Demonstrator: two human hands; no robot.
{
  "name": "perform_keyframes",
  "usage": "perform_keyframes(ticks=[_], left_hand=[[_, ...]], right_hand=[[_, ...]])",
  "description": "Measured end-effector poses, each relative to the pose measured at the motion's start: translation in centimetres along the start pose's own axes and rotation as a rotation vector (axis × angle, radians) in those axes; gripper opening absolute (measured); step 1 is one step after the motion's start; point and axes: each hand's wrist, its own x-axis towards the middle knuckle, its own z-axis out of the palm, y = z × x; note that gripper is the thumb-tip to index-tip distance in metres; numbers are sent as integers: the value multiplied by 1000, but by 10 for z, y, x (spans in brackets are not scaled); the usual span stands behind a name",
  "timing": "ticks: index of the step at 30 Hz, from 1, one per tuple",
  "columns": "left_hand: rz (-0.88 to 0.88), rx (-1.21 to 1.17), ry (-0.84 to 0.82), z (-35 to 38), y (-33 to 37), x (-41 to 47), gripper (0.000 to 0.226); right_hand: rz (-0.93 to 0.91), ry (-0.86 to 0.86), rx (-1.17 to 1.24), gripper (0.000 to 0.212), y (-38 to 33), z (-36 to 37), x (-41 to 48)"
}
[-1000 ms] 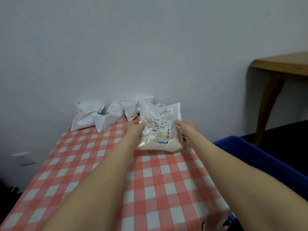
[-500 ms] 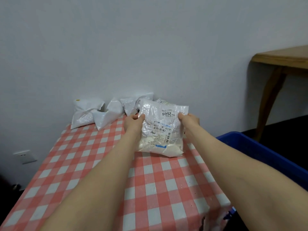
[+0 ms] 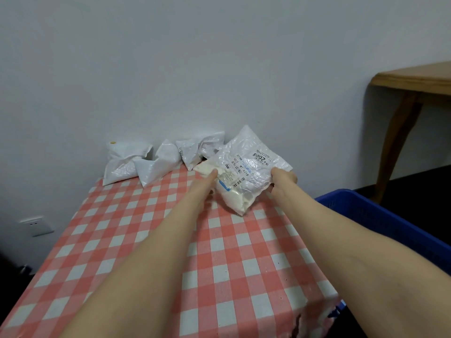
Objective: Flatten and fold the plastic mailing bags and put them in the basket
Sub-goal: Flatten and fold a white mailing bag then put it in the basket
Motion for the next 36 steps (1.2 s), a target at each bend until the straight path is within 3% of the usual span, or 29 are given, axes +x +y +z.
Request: perform_keyframes(ticks=[5,9,15,21,26,29,32,36], left_hand=[[58,-116,21,15,1,10,50],[146,-15,54,9,8,5,33],[106,135,-2,6,-1,6,42],[189,445,196,-1,-15,11,51],[115,593,191,0,-23,13,52],[112,638,193,-3,-21,15,52],[134,682,240,-5,-14,13,52],[360,831,377,-5,-3,6,46]], right_hand=[[60,-87,-49,36,0,-7,-4],[-1,-124,-156,20,-8,-26,-1],[-30,-199,-425,46,10,-16,28],[-185,-159,-793,28,22,-20,14],[-228,-163,-938,16,28,-23,18],[-249,-152,-1026,21,25,-23,18],[-291,-127,-1061,39,19,-20,11],[-522,-97,-1098,47,8,-12,7]])
